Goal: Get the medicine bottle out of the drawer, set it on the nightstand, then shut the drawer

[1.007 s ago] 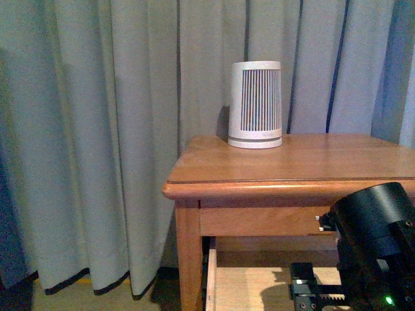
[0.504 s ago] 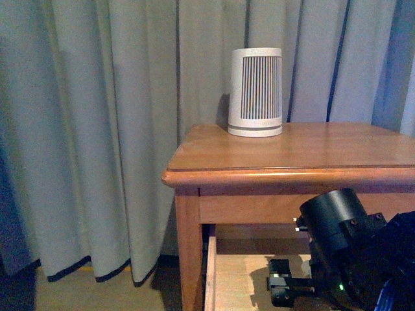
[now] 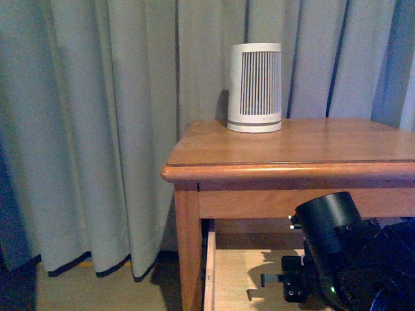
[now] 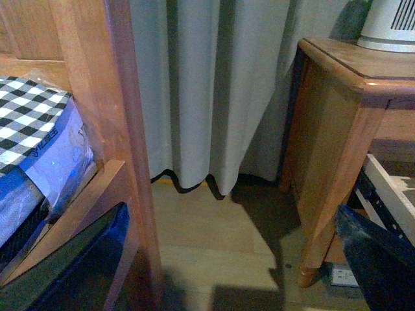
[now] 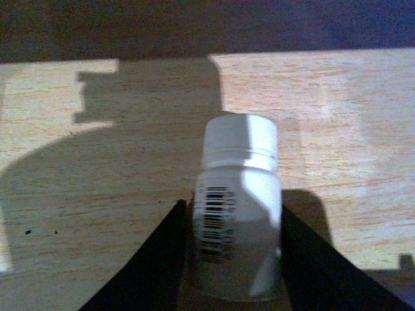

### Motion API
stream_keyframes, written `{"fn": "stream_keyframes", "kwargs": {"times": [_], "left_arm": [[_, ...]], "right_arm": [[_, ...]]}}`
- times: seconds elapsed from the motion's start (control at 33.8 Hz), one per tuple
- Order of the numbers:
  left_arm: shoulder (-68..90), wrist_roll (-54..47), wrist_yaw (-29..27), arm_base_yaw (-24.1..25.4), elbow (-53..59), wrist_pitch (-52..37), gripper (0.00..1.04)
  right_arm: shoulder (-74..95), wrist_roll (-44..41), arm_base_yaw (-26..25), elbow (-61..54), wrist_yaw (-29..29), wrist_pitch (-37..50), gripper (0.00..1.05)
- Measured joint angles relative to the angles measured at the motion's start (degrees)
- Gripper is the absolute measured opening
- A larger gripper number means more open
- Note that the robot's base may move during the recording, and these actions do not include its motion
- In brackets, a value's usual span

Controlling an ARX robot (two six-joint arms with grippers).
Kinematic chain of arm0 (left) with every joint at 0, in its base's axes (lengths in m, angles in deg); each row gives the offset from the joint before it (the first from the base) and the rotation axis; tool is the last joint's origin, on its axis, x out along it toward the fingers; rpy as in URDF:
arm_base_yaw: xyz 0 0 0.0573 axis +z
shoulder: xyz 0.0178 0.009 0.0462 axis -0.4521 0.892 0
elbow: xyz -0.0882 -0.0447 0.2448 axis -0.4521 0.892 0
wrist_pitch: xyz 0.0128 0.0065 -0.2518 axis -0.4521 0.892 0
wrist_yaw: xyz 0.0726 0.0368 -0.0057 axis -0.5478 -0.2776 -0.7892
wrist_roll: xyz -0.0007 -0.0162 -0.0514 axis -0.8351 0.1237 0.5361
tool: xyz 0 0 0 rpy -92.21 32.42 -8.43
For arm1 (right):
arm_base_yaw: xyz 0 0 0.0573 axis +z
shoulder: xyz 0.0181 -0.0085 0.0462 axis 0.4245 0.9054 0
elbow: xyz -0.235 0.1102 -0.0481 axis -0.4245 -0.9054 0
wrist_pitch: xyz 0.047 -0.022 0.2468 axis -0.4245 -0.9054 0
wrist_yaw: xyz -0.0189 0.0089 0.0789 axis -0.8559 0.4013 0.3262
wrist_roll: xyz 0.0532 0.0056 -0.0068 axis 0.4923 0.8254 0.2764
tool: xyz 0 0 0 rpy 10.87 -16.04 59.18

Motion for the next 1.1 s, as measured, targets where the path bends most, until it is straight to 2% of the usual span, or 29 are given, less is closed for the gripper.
{"fn": "stream_keyframes", "kwargs": {"times": [0.06,0.12,0.33,0.47,0.74,1.1], "left_arm": [[-0.02,0.00,0.00,0.00,0.00,0.00,0.98],[-0.02,0.00,0.00,0.00,0.00,0.00,0.98],[-0.02,0.00,0.00,0.00,0.00,0.00,0.98],[-0.02,0.00,0.00,0.00,0.00,0.00,0.98],[0.00,0.00,0.00,0.00,0.00,0.00,0.98],[-0.02,0.00,0.00,0.00,0.00,0.00,0.98]], "right_arm": [[0.11,-1.33,0.00,-0.31,-0.04,1.11,0.34],[0.11,-2.34,0.00,-0.59,-0.11,1.86,0.31],[-0.13,-5.68,-0.02,-1.66,-1.33,3.80,0.29],[-3.56,-4.92,0.04,-3.30,-2.32,1.68,0.29],[-15.02,2.34,1.55,-6.12,-1.97,-9.18,0.29],[-31.93,13.22,5.49,-13.99,4.22,-25.31,0.29]]}}
